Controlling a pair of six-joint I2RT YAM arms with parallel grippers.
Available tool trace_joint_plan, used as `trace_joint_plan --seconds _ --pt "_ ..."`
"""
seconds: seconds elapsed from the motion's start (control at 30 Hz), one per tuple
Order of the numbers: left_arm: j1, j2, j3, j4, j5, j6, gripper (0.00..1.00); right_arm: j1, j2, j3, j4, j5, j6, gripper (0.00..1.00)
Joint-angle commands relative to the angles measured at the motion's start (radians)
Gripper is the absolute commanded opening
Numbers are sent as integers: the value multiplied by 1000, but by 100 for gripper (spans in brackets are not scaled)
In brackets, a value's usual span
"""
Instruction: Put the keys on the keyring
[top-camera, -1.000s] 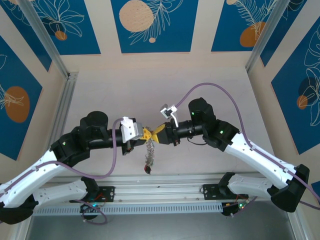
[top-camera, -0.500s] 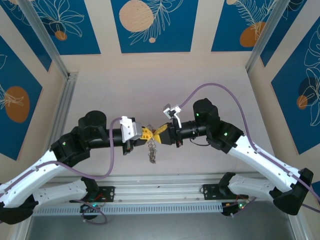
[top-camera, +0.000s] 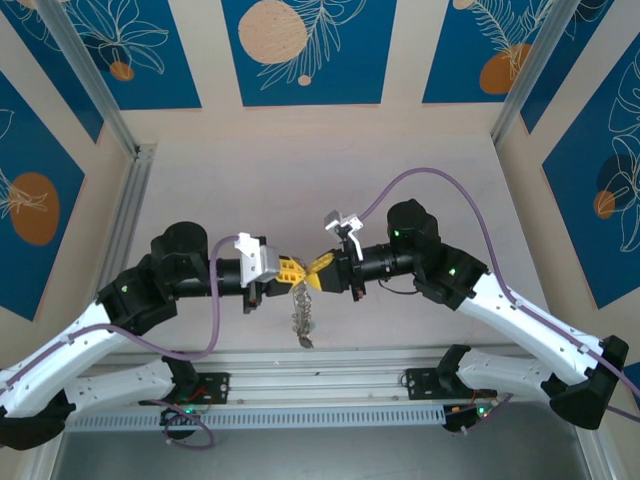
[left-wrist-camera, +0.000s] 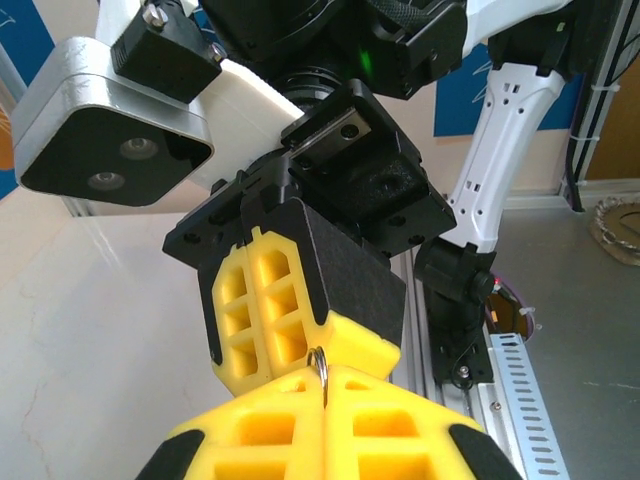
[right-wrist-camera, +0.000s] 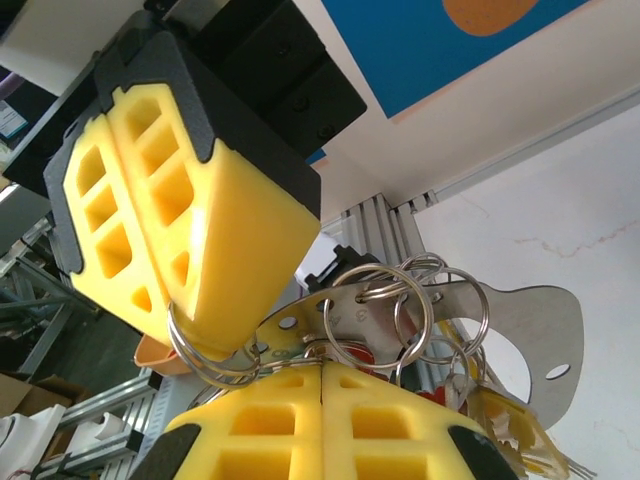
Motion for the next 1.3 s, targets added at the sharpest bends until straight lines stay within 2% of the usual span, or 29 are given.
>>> trace_joint_plan --seconds 0.0,0.33,0.63,1.03,1.27 --pt "-19 -11 11 120 66 -22 0 39 1 1 46 -22 -34 3" --pt "-19 -20 26 126 84 -35 0 78 -99 -69 168 -15 -63 16" --pt "-19 -32 47 136 116 -59 0 78 -185 -116 150 54 -82 16" --pt "-18 -49 26 235 161 -134 0 102 -258 -112 134 148 -130 17" --pt "-19 -33 24 248 206 -149 0 109 -206 -85 149 83 -130 19"
